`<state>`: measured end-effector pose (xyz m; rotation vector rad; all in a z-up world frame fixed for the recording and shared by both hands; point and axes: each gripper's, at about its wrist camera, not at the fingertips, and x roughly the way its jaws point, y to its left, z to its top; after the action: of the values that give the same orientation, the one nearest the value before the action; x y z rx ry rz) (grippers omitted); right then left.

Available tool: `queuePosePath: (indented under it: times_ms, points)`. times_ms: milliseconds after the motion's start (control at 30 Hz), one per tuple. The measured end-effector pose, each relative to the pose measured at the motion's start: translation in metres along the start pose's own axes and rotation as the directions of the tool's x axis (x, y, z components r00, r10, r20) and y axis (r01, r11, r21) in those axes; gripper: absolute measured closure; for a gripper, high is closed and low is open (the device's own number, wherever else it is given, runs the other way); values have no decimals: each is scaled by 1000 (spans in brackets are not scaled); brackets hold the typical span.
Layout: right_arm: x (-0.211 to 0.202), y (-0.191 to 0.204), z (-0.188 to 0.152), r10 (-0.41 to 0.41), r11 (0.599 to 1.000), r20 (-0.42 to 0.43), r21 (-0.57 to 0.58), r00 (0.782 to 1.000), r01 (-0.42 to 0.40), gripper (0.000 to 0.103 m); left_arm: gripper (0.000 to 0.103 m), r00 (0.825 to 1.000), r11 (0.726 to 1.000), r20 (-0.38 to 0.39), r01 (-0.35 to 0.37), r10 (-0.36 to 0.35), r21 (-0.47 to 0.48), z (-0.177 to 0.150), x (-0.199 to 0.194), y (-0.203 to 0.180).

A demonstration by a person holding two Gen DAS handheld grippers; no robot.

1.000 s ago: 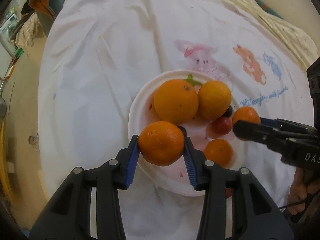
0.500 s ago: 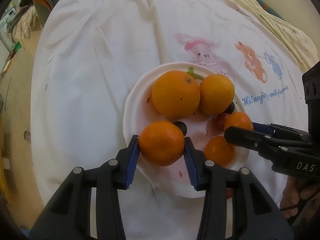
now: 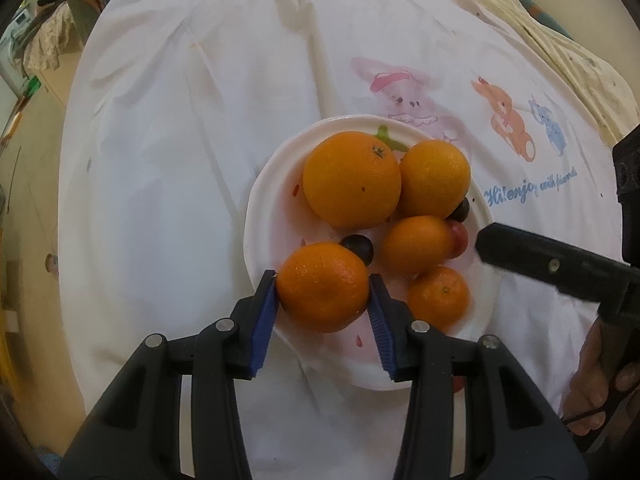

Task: Organize fruits
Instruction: 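Lower both tangerines onto the plate and open both grippers, then grasp the green lime with the left gripper while the right reaches the red tomato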

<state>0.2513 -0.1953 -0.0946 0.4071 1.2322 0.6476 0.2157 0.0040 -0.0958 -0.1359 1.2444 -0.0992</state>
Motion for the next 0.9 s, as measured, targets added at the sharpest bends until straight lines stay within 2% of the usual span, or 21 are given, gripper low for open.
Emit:
queuePosePath:
  times_ms: [33,67,100,133,167,200,400,500,767,900]
  points:
    - [-2,-2,0,-7,1000,7,8,1000,7,38,62,1000,1000,-3,2,-2,2,0,1,0]
    - [-3,-3,1,-13,1000,10,13,1000,13,37,56,1000,1000,-6,10,-10,1,0,1,-1]
    - [-4,-4,1,-19,1000,12,15,1000,19,33,46,1000,1000,-5,26,-26,1,0,1,-1]
    - [-5,-5,1,-21,1000,12,17,1000,21,25,39,999,999,0,32,-32,6,0,-1,-3]
    - [-5,-4,2,-21,1000,15,18,1000,21,22,26,1000,1000,7,13,-13,13,-1,-3,-5]
    - [-7,-4,2,-25,1000,20,18,999,25,21,21,1000,1000,20,-10,9,19,-1,-5,-6]
    - [-13,-1,6,-34,999,37,11,999,33,21,21,999,999,35,-29,29,16,-1,-9,-4]
    - [-16,-3,5,-42,999,40,19,998,41,21,21,998,999,38,-42,43,-12,-2,-12,2]
    - [-33,2,-7,-60,998,59,14,996,60,21,21,988,990,103,-103,113,-95,-6,-40,12]
    - [-44,9,-17,-60,998,59,1,996,60,21,21,989,993,107,-97,104,-64,-13,-54,8]
